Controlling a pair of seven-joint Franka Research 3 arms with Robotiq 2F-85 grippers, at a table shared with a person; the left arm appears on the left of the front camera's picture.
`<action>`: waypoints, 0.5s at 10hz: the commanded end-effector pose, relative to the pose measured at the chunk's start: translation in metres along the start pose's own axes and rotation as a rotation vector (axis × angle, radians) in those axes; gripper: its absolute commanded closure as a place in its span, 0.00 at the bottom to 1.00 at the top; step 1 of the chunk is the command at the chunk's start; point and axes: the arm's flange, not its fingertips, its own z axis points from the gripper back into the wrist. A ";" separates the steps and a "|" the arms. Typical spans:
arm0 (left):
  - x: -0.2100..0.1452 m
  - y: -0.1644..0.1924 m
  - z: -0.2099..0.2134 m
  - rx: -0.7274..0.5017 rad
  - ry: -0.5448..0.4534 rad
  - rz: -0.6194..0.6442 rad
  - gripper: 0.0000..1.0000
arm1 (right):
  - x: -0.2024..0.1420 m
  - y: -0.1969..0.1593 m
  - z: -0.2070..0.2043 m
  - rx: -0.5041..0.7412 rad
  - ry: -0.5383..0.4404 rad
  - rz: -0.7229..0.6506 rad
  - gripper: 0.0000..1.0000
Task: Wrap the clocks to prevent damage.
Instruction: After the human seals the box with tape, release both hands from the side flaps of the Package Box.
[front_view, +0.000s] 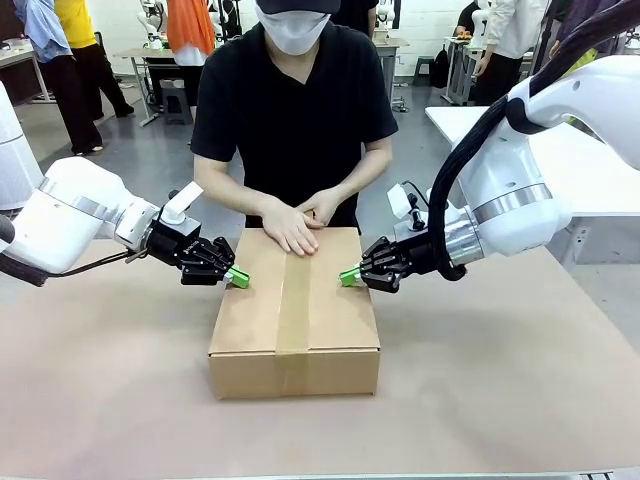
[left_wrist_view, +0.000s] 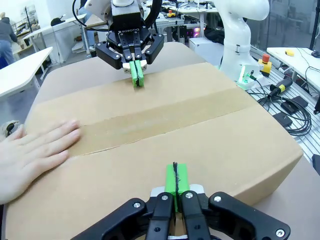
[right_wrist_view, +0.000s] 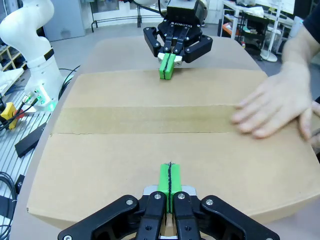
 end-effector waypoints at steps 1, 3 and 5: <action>-0.001 0.000 -0.001 0.002 0.006 0.001 1.00 | -0.002 0.000 -0.002 -0.002 0.007 -0.012 0.99; -0.001 0.000 -0.001 0.002 0.006 0.001 1.00 | -0.002 0.000 -0.002 -0.002 0.007 -0.012 0.99; -0.001 0.000 -0.001 0.002 0.006 0.001 1.00 | -0.002 0.000 -0.002 -0.002 0.007 -0.012 0.99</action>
